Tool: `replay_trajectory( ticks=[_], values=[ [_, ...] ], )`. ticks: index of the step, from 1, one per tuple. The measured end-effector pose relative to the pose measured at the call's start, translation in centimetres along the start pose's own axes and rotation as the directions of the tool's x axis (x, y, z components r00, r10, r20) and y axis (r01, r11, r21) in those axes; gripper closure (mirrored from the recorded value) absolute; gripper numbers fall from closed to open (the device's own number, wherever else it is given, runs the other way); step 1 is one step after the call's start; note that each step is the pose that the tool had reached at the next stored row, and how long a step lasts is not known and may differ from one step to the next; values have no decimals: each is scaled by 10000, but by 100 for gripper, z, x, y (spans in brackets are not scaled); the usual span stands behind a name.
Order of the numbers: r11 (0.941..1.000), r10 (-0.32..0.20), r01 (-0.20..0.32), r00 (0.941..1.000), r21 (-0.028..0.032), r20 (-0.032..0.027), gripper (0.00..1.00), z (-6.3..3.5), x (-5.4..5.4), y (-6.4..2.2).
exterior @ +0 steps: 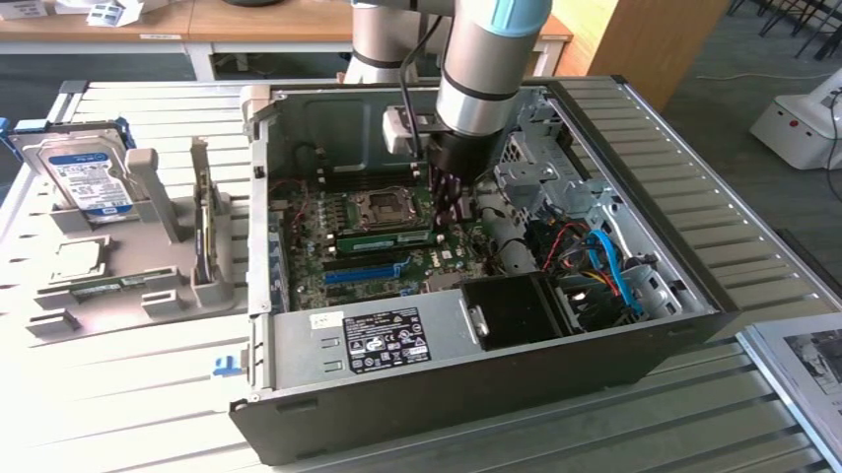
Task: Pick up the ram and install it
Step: 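Press down the ram until it locks into place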
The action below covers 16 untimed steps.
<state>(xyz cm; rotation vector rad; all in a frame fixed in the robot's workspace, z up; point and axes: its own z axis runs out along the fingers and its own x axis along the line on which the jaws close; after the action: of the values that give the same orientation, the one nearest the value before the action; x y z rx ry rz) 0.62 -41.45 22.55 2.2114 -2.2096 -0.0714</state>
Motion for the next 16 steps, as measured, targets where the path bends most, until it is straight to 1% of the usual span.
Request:
replay_trajectory(
  ticks=[16],
  values=[
    [10000, 0, 0, 10000, 0, -2, 90, 17, 1, -1]
  ],
)
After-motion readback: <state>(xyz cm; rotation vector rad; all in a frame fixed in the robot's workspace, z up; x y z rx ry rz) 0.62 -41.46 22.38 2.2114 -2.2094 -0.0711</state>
